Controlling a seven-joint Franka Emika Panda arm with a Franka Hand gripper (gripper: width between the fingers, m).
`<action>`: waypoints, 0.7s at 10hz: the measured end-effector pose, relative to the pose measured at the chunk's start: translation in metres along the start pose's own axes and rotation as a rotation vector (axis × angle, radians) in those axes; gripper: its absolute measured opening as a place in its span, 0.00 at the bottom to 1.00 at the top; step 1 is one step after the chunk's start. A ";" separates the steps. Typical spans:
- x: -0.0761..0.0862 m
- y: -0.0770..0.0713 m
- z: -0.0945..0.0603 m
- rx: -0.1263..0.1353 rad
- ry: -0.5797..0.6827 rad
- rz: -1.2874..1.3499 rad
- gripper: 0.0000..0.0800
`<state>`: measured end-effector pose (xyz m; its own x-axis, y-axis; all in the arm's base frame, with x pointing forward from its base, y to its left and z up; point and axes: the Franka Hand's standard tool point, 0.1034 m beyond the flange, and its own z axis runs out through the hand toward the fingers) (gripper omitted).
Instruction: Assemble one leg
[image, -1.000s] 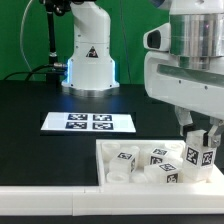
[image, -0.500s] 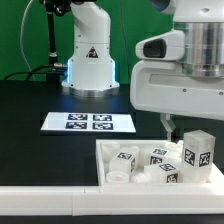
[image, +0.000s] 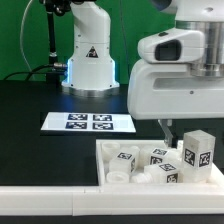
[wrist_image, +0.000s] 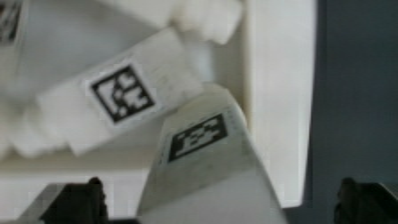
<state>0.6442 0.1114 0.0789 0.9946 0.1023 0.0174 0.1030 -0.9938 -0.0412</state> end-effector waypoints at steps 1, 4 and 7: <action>0.000 0.000 0.000 0.000 0.000 0.004 0.81; 0.000 0.000 0.000 0.002 0.000 0.064 0.36; 0.000 0.000 0.000 0.004 0.000 0.247 0.36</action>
Offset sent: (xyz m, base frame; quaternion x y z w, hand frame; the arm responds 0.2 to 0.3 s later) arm 0.0000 0.0000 0.0000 0.0000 0.0000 0.0000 1.0000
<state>0.6443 0.1110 0.0789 0.9896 -0.1437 0.0063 -0.1432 -0.9885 -0.0480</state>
